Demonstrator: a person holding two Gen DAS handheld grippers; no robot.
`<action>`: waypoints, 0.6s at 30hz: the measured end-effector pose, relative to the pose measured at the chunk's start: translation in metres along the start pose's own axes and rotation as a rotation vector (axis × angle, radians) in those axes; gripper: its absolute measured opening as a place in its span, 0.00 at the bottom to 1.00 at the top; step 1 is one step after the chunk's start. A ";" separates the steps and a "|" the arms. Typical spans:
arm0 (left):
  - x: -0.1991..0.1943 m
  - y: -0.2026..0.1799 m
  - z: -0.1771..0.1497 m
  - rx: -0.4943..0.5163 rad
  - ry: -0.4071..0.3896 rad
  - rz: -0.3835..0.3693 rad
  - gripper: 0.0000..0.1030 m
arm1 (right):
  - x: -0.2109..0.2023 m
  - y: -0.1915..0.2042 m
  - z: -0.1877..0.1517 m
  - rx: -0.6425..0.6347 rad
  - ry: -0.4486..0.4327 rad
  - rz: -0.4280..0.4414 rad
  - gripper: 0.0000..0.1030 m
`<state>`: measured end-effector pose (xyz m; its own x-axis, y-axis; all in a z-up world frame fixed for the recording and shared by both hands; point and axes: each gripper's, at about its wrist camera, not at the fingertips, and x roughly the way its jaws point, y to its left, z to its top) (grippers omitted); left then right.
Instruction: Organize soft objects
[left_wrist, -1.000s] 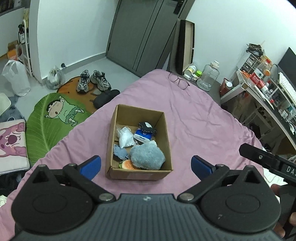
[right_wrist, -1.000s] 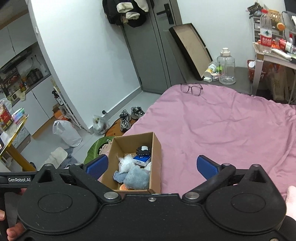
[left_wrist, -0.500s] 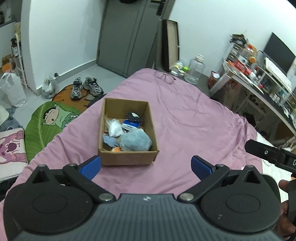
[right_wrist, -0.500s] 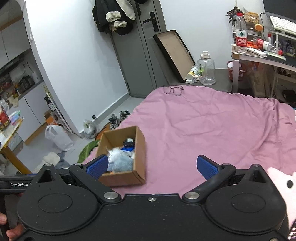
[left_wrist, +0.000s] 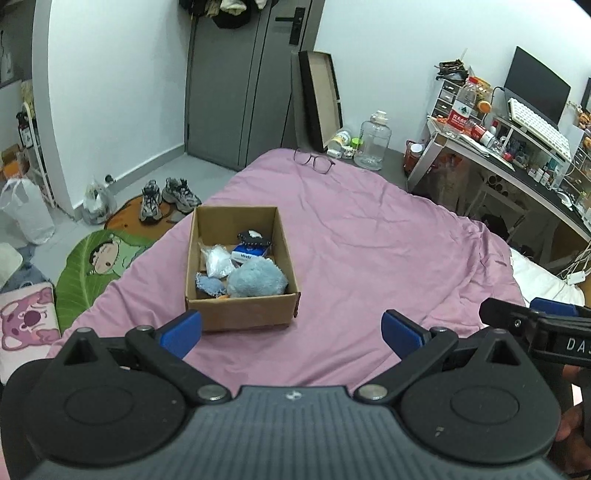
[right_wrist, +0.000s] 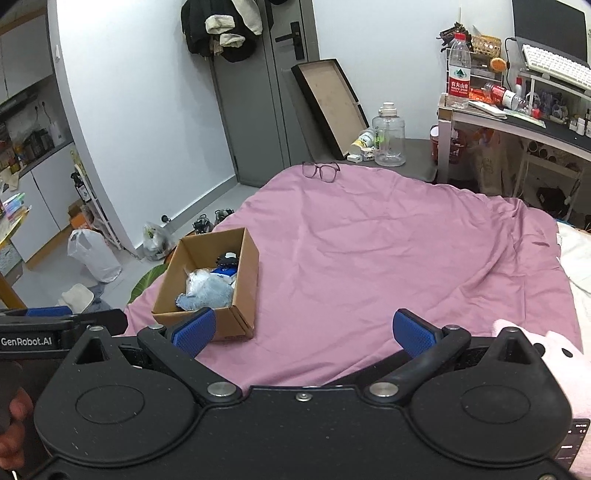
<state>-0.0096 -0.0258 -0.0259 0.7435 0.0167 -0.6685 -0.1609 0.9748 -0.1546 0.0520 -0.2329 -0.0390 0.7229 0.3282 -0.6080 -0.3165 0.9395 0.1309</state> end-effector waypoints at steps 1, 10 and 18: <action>-0.001 -0.002 -0.001 0.007 -0.008 0.001 1.00 | -0.002 0.000 -0.001 0.003 -0.009 0.005 1.00; -0.008 -0.015 -0.001 0.054 -0.034 -0.010 1.00 | -0.012 0.000 -0.002 0.003 -0.026 -0.010 1.00; -0.012 -0.013 0.003 0.032 -0.057 0.001 0.99 | -0.011 0.000 -0.002 -0.007 -0.030 -0.022 1.00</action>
<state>-0.0140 -0.0376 -0.0136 0.7793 0.0292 -0.6259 -0.1410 0.9815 -0.1298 0.0427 -0.2370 -0.0335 0.7477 0.3103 -0.5871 -0.3045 0.9459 0.1121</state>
